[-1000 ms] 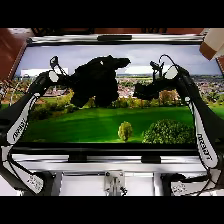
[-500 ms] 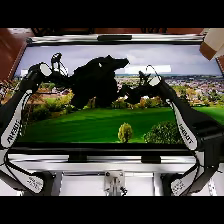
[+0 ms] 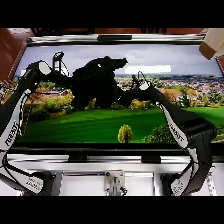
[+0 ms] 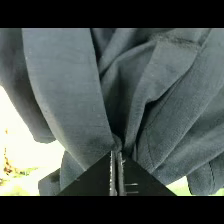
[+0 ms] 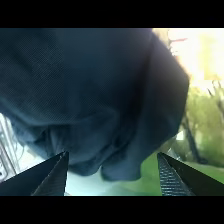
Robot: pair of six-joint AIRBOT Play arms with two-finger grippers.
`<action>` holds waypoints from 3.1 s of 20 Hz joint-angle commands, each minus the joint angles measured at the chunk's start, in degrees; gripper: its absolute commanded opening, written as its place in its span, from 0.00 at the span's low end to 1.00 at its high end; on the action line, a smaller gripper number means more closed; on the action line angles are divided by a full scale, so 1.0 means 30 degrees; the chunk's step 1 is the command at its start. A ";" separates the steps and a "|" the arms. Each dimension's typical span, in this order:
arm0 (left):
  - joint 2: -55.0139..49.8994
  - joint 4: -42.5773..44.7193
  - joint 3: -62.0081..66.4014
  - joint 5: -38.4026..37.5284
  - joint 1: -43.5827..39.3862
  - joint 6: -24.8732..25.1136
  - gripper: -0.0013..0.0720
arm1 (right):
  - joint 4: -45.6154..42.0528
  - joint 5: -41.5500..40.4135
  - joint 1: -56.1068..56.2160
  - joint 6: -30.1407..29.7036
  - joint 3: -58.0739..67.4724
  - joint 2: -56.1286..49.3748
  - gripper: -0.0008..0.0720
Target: Fold the shirts.
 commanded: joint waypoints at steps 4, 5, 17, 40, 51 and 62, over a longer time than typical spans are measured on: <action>0.0109 -0.0087 -0.0044 -0.4641 -0.2310 0.2229 0.08 | -0.9916 0.4517 -0.2149 0.1472 0.0022 0.4998 0.91; 0.0270 -0.0255 -0.0066 -0.5377 -0.3133 0.2586 0.08 | -1.2101 0.5537 -0.2849 0.2295 0.0022 0.6207 0.91; 0.2288 -0.3133 -0.2841 -0.4568 -1.5788 -0.0240 0.08 | -1.5402 0.9260 -0.8983 0.2492 0.0022 1.4018 0.91; 0.2470 -0.0452 -0.3424 -0.5544 -1.4003 -0.1953 0.08 | -0.7125 0.5457 -0.5559 -0.2739 -1.0214 0.8582 0.91; 0.3395 0.2433 -0.3111 -0.5865 -1.3223 -0.1967 0.08 | -0.8298 0.3322 -0.2208 -0.2390 -0.8896 0.8400 0.08; 1.3792 0.8466 0.9289 0.0605 -0.6346 -0.6113 0.08 | -2.2724 -0.0262 -0.2193 0.0459 0.4692 2.1107 0.08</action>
